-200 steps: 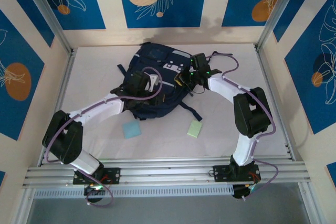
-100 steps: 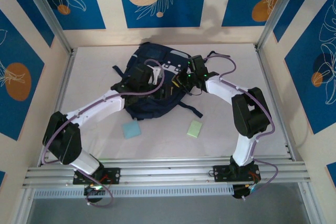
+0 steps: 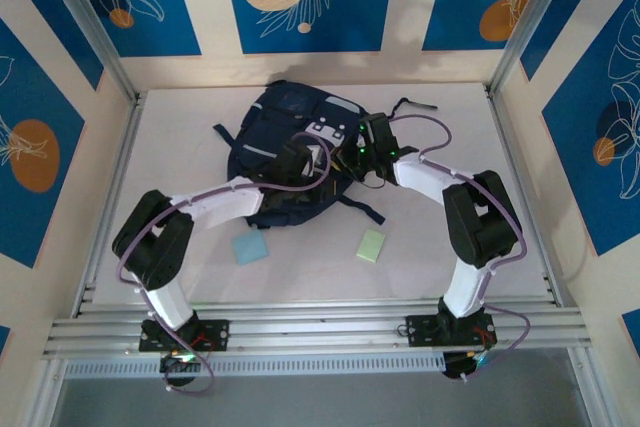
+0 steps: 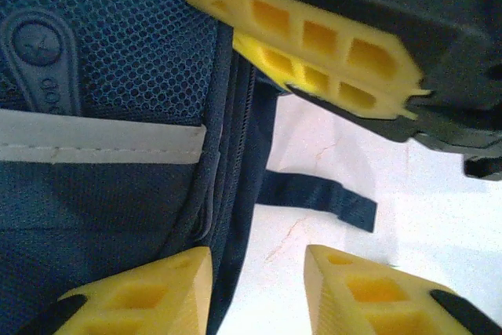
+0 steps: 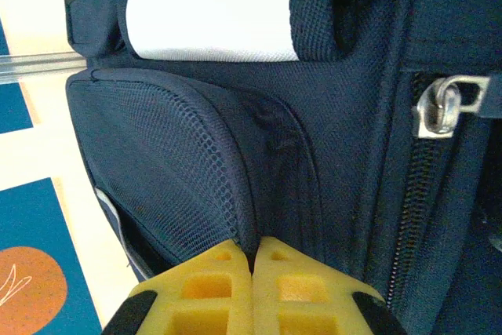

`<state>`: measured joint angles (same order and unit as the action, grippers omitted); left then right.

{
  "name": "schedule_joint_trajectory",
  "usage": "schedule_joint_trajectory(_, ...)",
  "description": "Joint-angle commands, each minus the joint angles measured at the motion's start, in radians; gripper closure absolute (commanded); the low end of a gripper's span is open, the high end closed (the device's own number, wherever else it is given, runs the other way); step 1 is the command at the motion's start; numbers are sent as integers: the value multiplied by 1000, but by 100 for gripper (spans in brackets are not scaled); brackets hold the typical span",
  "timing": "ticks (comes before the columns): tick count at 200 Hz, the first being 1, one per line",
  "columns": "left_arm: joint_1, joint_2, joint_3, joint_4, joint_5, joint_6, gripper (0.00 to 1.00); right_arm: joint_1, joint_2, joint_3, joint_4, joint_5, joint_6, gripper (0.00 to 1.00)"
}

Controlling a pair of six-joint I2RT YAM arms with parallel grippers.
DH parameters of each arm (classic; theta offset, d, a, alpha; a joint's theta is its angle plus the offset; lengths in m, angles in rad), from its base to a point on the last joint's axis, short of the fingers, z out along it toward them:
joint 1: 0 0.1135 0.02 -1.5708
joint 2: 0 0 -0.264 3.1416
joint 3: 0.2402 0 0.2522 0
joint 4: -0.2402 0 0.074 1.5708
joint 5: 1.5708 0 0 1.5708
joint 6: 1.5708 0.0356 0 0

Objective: Pack books, pencil case, and school supplies into a backpack

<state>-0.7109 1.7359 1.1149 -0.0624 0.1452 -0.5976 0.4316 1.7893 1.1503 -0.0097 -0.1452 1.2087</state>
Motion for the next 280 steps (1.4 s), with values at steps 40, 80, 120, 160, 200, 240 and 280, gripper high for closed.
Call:
schedule_joint_trajectory(40, 36, 55, 95, -76, -295, 104, 53, -8, -151, -90, 11, -88, 10, 100)
schedule_joint_trajectory(80, 37, 68, 136, -100, -378, 211, 53, -5, -159, -121, 40, -122, 38, 100)
schedule_joint_trajectory(120, 36, 79, 121, -42, -385, 255, 53, -4, -106, -82, 50, -158, 38, 100)
schedule_joint_trajectory(160, 35, 54, 116, -54, -359, 244, 53, -39, -47, -24, 16, -147, -52, 100)
schedule_joint_trajectory(200, 41, -43, 1, -40, -330, 198, 52, -83, 55, 150, -125, -162, -326, 68)
schedule_joint_trajectory(240, 66, -90, -62, -1, -274, 122, 52, -85, 218, 328, -244, -189, -483, 54)
schedule_joint_trajectory(280, 83, -85, -48, 4, -232, 102, 51, -76, 326, 429, -245, -195, -563, 50)
